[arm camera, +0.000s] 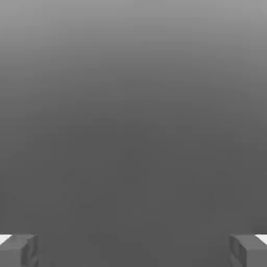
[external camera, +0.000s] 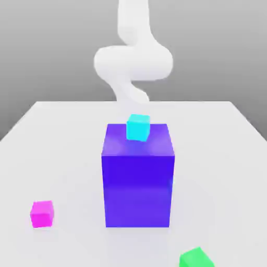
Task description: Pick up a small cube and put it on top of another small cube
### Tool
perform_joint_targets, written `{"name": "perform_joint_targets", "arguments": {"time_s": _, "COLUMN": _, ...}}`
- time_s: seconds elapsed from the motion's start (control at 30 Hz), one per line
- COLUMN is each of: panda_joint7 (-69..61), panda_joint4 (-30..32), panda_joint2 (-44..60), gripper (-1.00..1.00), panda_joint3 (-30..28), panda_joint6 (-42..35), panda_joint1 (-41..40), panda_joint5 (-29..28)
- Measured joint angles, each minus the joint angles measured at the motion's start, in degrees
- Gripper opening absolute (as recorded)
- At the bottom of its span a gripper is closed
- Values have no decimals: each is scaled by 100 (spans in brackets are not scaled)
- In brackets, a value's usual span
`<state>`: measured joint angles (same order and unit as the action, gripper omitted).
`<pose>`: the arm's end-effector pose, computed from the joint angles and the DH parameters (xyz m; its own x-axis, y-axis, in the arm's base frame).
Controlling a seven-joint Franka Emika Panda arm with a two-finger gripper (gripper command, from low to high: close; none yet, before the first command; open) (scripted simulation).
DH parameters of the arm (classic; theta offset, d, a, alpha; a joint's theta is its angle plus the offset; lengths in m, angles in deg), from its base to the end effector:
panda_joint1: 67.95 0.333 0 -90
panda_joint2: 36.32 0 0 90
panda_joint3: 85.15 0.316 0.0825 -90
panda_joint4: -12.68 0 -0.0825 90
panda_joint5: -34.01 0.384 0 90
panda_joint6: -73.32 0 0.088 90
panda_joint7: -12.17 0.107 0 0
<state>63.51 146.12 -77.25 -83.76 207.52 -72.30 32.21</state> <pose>0.3791 -0.0170 0.6699 0.4231 -0.7854 0.4518 -0.6187 -0.6148 -0.4891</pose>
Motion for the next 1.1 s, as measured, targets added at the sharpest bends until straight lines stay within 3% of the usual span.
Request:
{"name": "perform_joint_targets", "arguments": {"time_s": 0.3, "panda_joint7": 1995, "panda_joint4": 599, "panda_joint2": 1804, "gripper": 0, "panda_joint3": 279, "panda_joint6": 865, "panda_joint1": -1428, "panda_joint5": -645}}
{"name": "perform_joint_targets", "arguments": {"time_s": 0.57, "panda_joint7": 3555, "panda_joint4": 1124, "panda_joint2": 3356, "gripper": 0, "panda_joint3": 7, "panda_joint6": 1631, "panda_joint1": -2211, "panda_joint5": -958}}
{"name": "perform_joint_targets", "arguments": {"time_s": 0.7, "panda_joint7": 4062, "panda_joint4": 1399, "panda_joint2": 4098, "gripper": 0, "panda_joint3": -173, "panda_joint6": 2047, "panda_joint1": -2594, "panda_joint5": -731}}
{"name": "perform_joint_targets", "arguments": {"time_s": 0.87, "panda_joint7": 4246, "panda_joint4": 1699, "panda_joint2": 4990, "gripper": 0, "panda_joint3": -158, "panda_joint6": 2602, "panda_joint1": -2926, "panda_joint5": 76}}
{"name": "perform_joint_targets", "arguments": {"time_s": 1.03, "panda_joint7": 4245, "panda_joint4": 1552, "panda_joint2": 6018, "gripper": 0, "panda_joint3": -123, "panda_joint6": 3411, "panda_joint1": -2985, "panda_joint5": 206}}
{"name": "perform_joint_targets", "arguments": {"time_s": 1.07, "panda_joint7": 4249, "panda_joint4": 1526, "panda_joint2": 6161, "gripper": -100, "panda_joint3": -134, "panda_joint6": 3524, "panda_joint1": -2976, "panda_joint5": 199}}
{"name": "perform_joint_targets", "arguments": {"time_s": 1.1, "panda_joint7": 4249, "panda_joint4": 1526, "panda_joint2": 6161, "gripper": -100, "panda_joint3": -134, "panda_joint6": 3524, "panda_joint1": -2976, "panda_joint5": 199}}
